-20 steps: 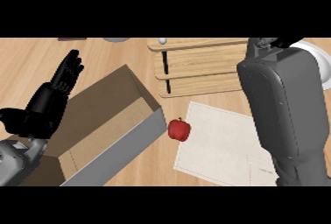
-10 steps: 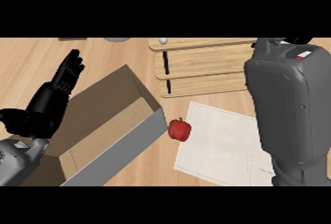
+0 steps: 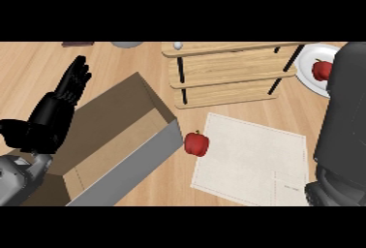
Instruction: Pick the lemon from the placemat and place it in the tiered shelf
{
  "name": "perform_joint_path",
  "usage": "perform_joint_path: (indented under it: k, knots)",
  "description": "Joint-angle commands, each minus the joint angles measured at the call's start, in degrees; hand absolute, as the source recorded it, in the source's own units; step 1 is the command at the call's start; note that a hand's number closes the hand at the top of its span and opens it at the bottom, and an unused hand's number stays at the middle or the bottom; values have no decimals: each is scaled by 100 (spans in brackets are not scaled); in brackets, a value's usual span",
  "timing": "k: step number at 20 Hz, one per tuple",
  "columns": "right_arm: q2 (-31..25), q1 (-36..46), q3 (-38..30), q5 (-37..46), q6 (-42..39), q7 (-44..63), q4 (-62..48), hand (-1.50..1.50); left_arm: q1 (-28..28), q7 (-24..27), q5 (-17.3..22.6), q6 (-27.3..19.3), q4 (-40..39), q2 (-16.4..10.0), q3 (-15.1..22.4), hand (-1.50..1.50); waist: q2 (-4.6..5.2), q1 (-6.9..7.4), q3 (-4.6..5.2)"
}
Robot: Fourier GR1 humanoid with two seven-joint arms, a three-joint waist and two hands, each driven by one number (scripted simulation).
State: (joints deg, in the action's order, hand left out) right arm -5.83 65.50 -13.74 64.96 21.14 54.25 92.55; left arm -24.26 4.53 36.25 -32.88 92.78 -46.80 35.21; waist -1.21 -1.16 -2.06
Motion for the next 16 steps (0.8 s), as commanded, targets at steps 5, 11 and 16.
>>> perform_joint_path:
  k: [5,11,16]
  knots:
    - [-437,-82,-874,-339,-1131,1151,1051,-150,602,142,114,28,-446,401,291,0,36,-286,212]
    - [-954,-744,-1415,-1138,-2399,1110,1780,-150,825,108,147,-190,-323,291,357,0,0,-485,202]
    - [-1311,-1412,-1912,-1959,-3271,840,2251,-150,972,252,250,-212,-295,258,277,0,27,-564,202]
